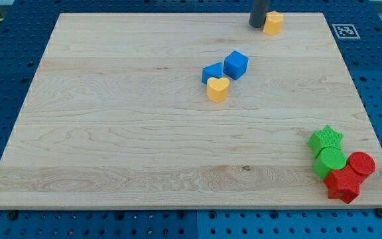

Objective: Slide the yellow hexagon towards the top right

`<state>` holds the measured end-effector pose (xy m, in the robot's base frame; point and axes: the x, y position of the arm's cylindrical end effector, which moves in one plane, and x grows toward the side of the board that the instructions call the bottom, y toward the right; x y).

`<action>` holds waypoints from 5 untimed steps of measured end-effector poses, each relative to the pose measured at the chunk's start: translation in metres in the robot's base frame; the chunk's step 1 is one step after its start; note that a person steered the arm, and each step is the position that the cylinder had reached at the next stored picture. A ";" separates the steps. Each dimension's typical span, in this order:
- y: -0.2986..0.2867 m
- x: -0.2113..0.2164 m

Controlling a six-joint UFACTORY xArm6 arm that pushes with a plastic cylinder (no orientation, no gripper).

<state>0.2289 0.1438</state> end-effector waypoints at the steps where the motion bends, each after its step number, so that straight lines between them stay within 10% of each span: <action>1: 0.008 0.002; 4: 0.040 0.009; 5: -0.035 0.013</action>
